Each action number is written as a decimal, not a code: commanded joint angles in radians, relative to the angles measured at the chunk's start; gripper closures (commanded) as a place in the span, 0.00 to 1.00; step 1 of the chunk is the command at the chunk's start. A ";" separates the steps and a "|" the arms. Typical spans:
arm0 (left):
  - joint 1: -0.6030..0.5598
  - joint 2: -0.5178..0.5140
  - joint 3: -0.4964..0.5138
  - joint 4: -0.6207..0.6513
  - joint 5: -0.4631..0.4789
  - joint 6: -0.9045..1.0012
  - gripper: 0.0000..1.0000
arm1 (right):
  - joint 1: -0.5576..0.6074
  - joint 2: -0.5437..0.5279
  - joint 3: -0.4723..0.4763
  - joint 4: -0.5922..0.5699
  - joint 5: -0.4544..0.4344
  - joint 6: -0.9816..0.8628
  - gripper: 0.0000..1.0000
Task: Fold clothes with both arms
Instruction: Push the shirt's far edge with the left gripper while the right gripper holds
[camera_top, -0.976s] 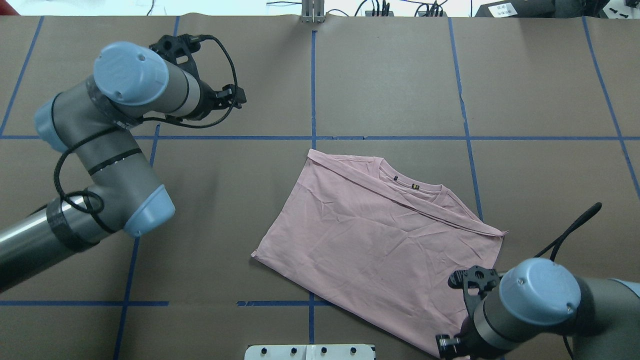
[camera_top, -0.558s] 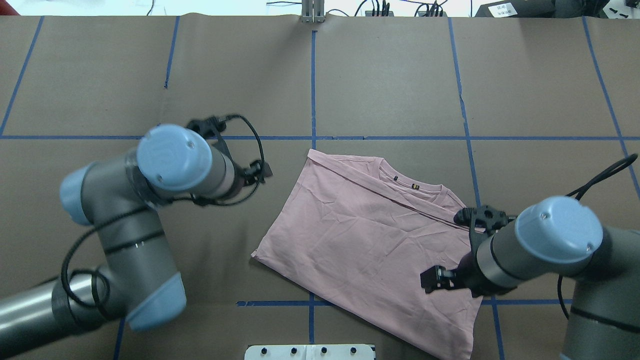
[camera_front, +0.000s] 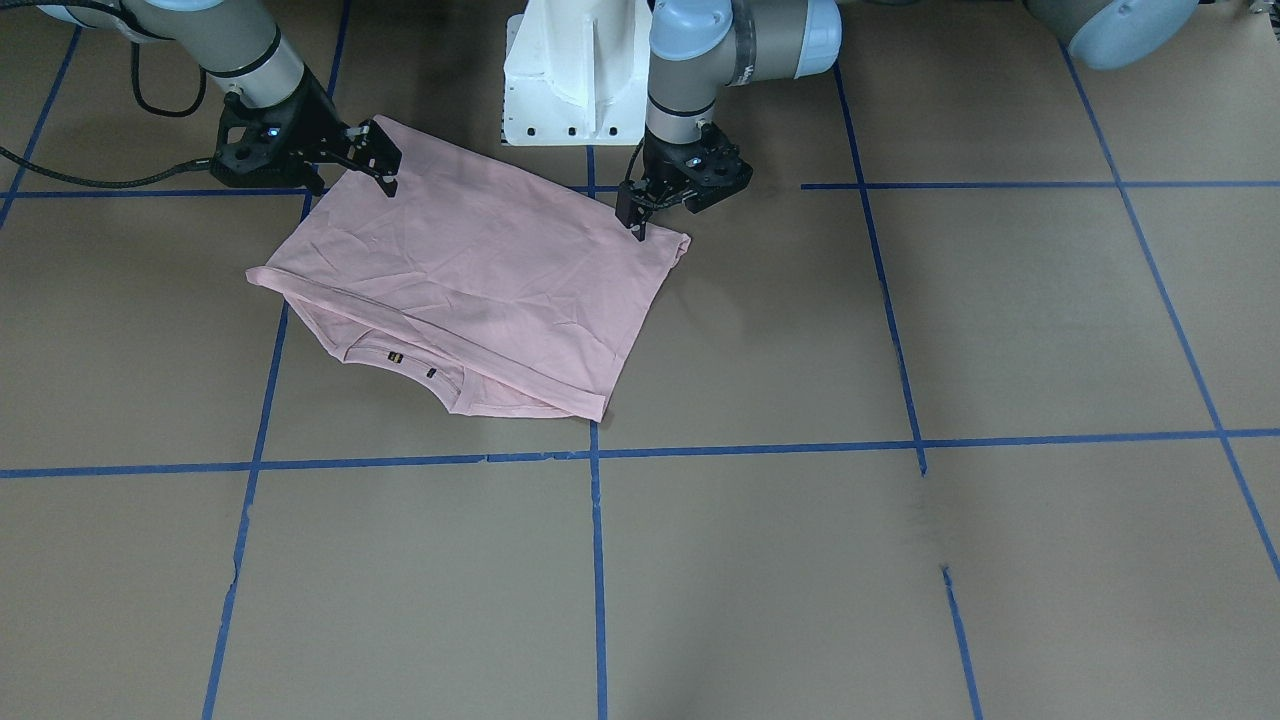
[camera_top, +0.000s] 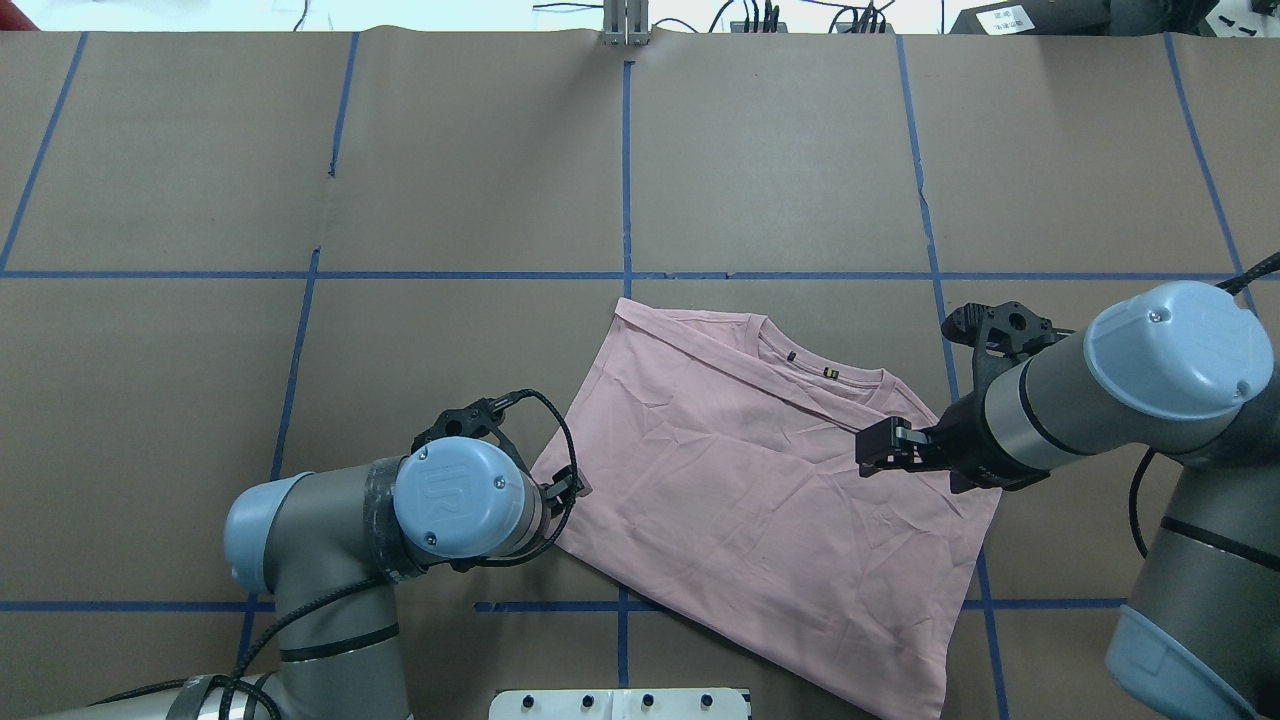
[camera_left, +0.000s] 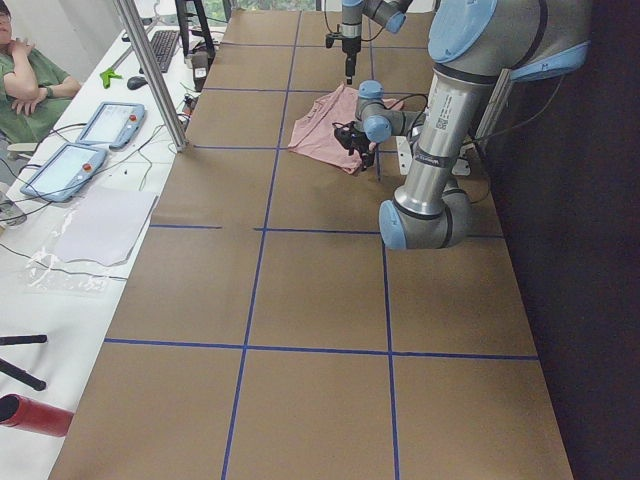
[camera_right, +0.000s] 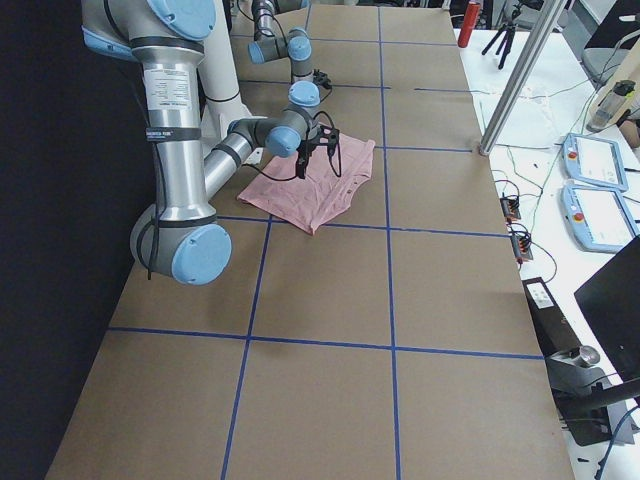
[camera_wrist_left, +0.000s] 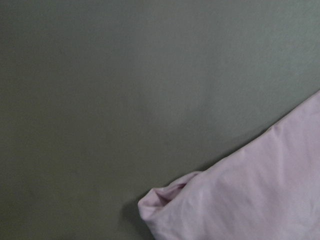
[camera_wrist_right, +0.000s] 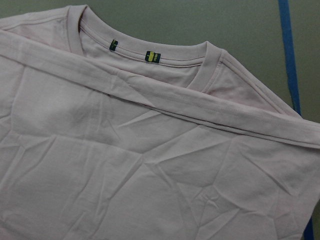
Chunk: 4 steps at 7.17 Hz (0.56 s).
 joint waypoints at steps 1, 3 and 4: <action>-0.001 -0.001 0.013 0.000 0.030 -0.005 0.08 | 0.005 0.005 0.001 0.000 0.001 -0.001 0.00; -0.002 0.001 0.027 -0.001 0.035 -0.003 0.22 | 0.005 0.007 0.001 0.000 0.001 -0.001 0.00; -0.002 0.004 0.029 -0.001 0.035 -0.002 0.34 | 0.005 0.007 0.001 0.000 0.003 -0.001 0.00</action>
